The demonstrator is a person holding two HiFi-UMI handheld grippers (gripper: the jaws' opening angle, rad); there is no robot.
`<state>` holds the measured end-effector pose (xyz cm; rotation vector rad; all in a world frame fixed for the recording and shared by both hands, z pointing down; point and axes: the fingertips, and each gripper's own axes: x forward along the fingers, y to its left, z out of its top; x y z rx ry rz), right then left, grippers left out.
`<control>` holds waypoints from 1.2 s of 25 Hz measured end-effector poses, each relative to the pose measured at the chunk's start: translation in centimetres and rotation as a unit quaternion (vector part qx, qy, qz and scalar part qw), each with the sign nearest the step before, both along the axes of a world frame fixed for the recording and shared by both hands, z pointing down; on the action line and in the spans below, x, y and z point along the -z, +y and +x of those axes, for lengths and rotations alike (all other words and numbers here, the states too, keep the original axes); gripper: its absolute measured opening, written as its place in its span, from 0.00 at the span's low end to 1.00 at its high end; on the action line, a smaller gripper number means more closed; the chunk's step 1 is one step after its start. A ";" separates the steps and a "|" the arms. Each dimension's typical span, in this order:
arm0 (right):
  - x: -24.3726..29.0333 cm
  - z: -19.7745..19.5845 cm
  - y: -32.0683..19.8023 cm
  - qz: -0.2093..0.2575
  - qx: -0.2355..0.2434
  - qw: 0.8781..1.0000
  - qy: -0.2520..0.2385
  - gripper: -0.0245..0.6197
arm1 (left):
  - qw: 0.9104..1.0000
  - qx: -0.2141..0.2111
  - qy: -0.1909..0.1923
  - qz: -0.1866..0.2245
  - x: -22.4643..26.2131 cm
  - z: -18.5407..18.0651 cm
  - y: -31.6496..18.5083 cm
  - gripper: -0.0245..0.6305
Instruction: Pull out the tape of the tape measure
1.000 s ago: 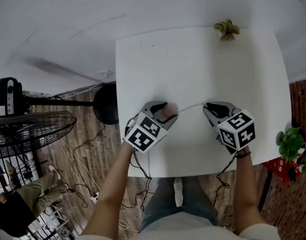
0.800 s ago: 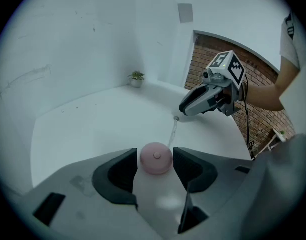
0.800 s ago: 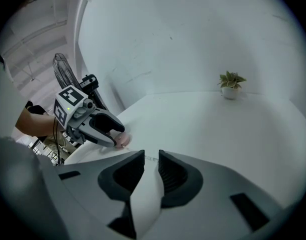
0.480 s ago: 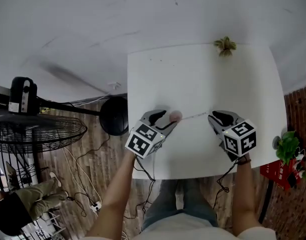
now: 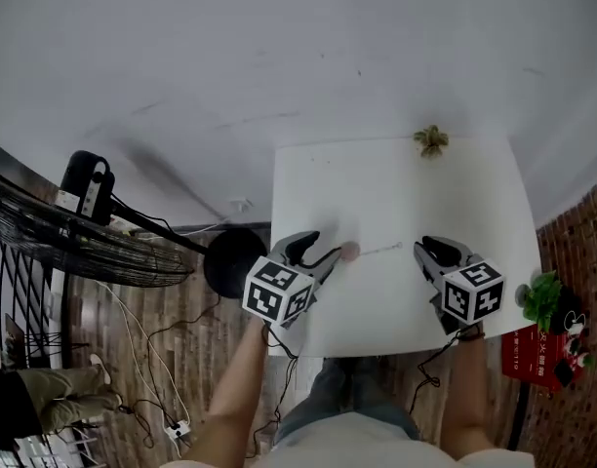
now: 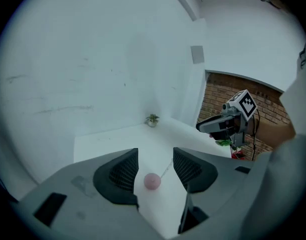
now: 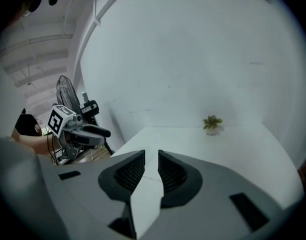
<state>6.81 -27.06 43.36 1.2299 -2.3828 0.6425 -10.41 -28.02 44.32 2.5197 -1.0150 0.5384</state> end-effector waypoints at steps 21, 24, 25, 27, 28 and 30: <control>17.7 4.8 3.7 0.234 -0.183 0.955 -0.016 0.04 | 0.943 0.243 0.119 0.195 20.1 -7.1 0.8 0.09; 17.8 5.9 4.3 0.247 -0.211 0.946 -0.012 0.04 | 0.936 0.258 0.120 0.208 20.3 -7.7 1.2 0.06; 17.7 6.2 4.5 0.249 -0.219 0.943 -0.011 0.04 | 0.934 0.264 0.116 0.212 20.2 -7.8 1.4 0.06; 17.2 6.7 5.0 0.249 -0.230 0.941 -0.006 0.04 | 0.931 0.274 0.111 0.216 19.8 -8.1 1.6 0.05; 17.0 6.9 5.1 0.247 -0.234 0.940 -0.005 0.04 | 0.930 0.277 0.111 0.214 19.6 -8.2 1.7 0.05; 16.6 7.2 5.3 0.245 -0.238 0.940 -0.004 0.04 | 0.929 0.283 0.115 0.210 19.2 -8.5 1.9 0.05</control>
